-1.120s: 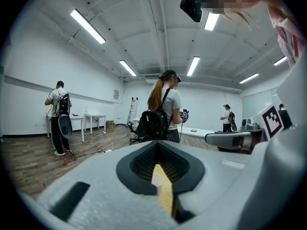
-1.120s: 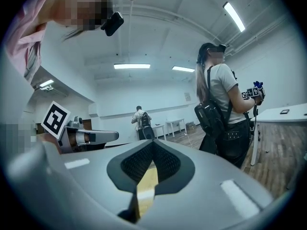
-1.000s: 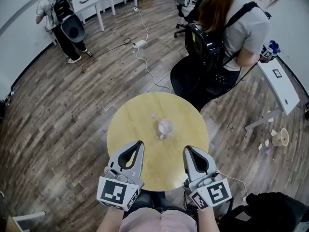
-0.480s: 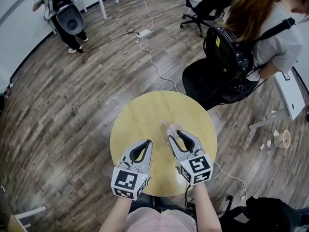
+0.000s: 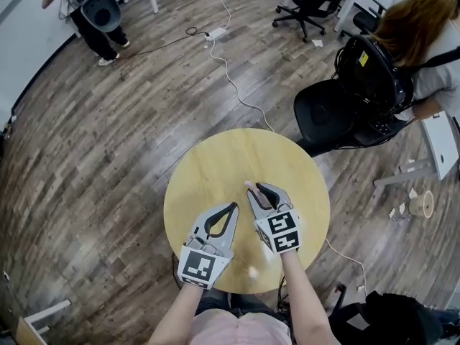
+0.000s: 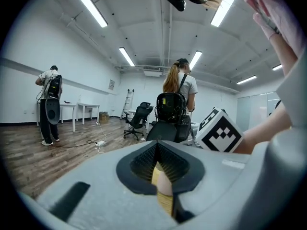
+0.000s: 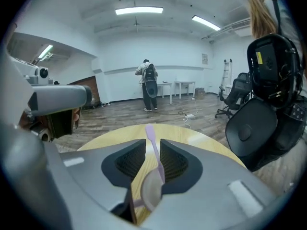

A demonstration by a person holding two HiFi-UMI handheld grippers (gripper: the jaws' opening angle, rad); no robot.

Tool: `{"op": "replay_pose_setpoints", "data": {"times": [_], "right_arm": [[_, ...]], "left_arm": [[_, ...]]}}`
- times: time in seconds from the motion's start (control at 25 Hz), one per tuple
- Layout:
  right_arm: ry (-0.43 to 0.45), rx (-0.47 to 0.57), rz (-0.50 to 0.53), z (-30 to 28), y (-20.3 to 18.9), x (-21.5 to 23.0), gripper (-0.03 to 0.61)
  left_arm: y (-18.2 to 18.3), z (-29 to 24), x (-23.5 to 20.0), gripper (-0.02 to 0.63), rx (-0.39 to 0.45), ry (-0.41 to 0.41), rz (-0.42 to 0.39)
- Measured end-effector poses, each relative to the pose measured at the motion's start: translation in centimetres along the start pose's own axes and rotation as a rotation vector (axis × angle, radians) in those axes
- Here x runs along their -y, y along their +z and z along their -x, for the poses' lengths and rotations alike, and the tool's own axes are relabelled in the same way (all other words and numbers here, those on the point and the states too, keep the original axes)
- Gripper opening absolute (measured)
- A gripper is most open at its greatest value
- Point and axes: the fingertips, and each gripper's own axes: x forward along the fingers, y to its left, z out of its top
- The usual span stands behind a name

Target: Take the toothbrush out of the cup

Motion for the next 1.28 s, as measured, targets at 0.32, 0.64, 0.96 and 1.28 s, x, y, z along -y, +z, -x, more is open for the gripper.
{"op": "replay_pose_setpoints", "data": {"times": [0.32, 0.64, 0.96, 1.28], "right_arm": [[-0.043, 0.011, 0.020, -0.4, -0.1, 0.8, 0.025], [-0.052, 0.087, -0.017, 1.5, 2.1, 1.2, 0.019], [-0.042, 0.315, -0.055, 8.5, 8.1, 0.1, 0.018], [-0.063, 0.502, -0.001, 16.9, 11.8, -2.7, 0.018]], "left_arm": [[-0.1, -0.3, -0.6, -0.003, 0.027, -0.002, 0.018], [0.8, -0.3, -0.3, -0.003, 0.044, -0.015, -0.002], [4.2, 1.2, 0.3, -0.003, 0.120, -0.011, -0.023], [7.4, 4.0, 1.6, -0.003, 0.158, -0.010, -0.030]]}}
